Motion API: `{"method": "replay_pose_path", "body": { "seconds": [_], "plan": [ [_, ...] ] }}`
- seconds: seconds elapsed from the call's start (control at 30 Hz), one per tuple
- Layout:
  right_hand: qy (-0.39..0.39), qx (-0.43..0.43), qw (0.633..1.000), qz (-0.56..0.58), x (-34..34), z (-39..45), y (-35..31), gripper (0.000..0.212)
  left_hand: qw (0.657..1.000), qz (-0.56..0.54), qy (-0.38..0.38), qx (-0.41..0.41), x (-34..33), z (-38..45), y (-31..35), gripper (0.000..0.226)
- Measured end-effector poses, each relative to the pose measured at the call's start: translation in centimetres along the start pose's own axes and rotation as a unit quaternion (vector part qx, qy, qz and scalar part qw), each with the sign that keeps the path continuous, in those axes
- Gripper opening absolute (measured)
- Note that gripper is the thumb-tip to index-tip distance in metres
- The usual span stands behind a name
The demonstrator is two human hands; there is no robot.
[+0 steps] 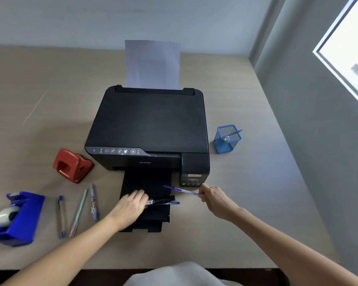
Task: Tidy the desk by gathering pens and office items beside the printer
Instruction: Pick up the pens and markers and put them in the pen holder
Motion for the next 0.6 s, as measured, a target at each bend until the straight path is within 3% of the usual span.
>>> {"method": "replay_pose_path", "body": {
  "seconds": [0.1, 0.17, 0.33, 0.47, 0.6],
  "plan": [
    [0.002, -0.02, 0.999, 0.028, -0.4, 0.7, 0.3, 0.016, 0.999, 0.021, -0.004, 0.028, -0.1, 0.1, 0.7, 0.01],
    [-0.001, -0.021, 0.999, 0.038, -0.9, 1.2, 0.1, 0.017, 0.997, 0.033, -0.029, 0.061, 0.1, 0.7, 1.1, 0.023],
    [0.019, 0.038, 0.996, 0.078, 0.2, 1.1, -0.9, 0.017, 0.979, -0.067, -0.095, 0.168, 2.0, 1.8, 0.5, 0.019],
    [0.129, 0.108, 0.979, 0.115, 5.4, -0.3, -1.0, 0.013, 0.934, -0.223, -0.197, 0.199, 3.6, 1.6, 0.6, 0.02],
    [0.299, 0.047, 0.943, 0.136, 12.3, -0.8, 3.2, 0.015, 0.89, -0.311, -0.278, 0.183, 9.5, 3.5, 0.3, 0.029]
  ]
}}
Point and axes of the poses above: each hand's wrist, its own z-axis towards the middle knuckle, its own x-axis out of the back of the hand, y = z × x, the point moved 6 cm from there along z, towards the middle knuckle, and after that the axes turned 7 degrees about y, right-handed, at the moved point
